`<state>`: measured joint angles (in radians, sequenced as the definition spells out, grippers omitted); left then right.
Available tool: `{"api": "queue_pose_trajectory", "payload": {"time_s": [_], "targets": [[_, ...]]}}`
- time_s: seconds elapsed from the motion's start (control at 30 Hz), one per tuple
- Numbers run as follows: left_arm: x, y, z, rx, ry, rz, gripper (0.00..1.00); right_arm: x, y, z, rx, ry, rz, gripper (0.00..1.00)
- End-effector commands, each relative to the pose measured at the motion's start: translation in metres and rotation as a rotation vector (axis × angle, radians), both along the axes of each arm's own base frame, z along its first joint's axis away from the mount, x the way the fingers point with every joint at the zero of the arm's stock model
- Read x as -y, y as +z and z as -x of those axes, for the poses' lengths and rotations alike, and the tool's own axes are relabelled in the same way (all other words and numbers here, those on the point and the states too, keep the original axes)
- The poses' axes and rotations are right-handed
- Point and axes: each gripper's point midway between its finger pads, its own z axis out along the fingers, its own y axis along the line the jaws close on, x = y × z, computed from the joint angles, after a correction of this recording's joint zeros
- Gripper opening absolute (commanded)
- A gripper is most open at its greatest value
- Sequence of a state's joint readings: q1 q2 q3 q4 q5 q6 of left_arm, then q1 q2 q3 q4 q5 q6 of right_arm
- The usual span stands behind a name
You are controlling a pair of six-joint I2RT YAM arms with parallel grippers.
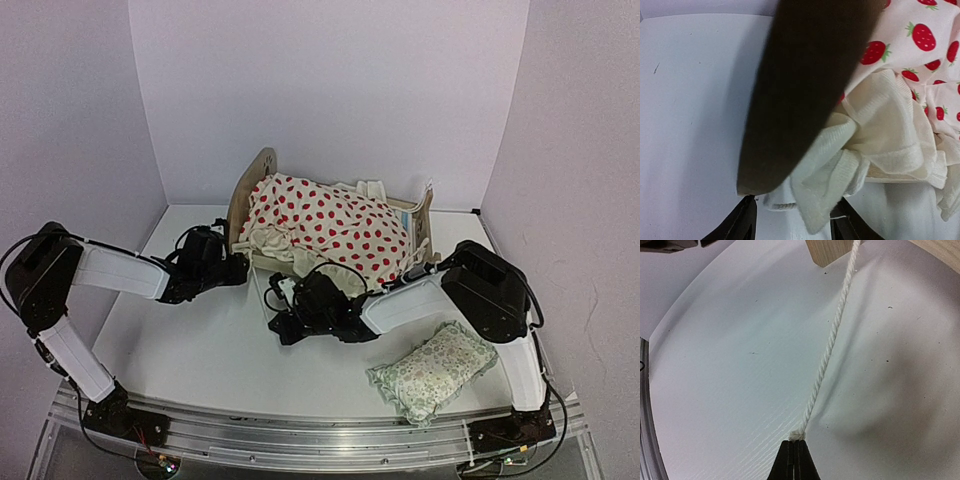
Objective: Set up the pet bed
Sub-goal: Cross the left ropes of the mattress at the bed frame base.
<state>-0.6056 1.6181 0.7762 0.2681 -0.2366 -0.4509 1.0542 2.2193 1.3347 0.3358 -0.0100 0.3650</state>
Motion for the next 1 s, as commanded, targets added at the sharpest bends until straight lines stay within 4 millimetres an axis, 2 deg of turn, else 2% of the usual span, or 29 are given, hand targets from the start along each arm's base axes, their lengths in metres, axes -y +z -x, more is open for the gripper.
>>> {"api": "queue_pose_trajectory", "payload": {"time_s": [0.0, 0.17, 0.33, 0.47, 0.57, 0.63, 0.8, 0.97], "targets": [[-0.015, 0.004, -0.016, 0.016, 0.103, -0.096, 0.51, -0.002, 0.027, 0.008, 0.016, 0.036, -0.039, 0.00], [-0.020, 0.002, -0.024, 0.020, 0.141, -0.131, 0.46, -0.002, 0.026, 0.010, 0.010, 0.045, -0.044, 0.00], [-0.021, 0.003, -0.028, 0.038, 0.158, -0.139, 0.35, -0.003, 0.027, 0.011, 0.010, 0.049, -0.050, 0.00], [-0.021, 0.006, -0.029, 0.057, 0.153, -0.137, 0.21, -0.003, 0.026, 0.012, 0.010, 0.053, -0.051, 0.00], [-0.019, 0.009, -0.025, 0.066, 0.136, -0.117, 0.04, -0.004, 0.028, 0.011, 0.012, 0.053, -0.053, 0.00], [-0.015, 0.013, -0.018, 0.067, 0.109, -0.066, 0.00, -0.005, 0.029, 0.011, 0.012, 0.055, -0.057, 0.00], [0.000, 0.017, 0.013, 0.036, 0.035, 0.081, 0.00, -0.008, 0.034, 0.011, 0.010, 0.061, -0.070, 0.00], [0.004, 0.015, 0.041, 0.007, 0.018, 0.150, 0.00, -0.011, 0.038, 0.012, 0.003, 0.067, -0.084, 0.00]]}}
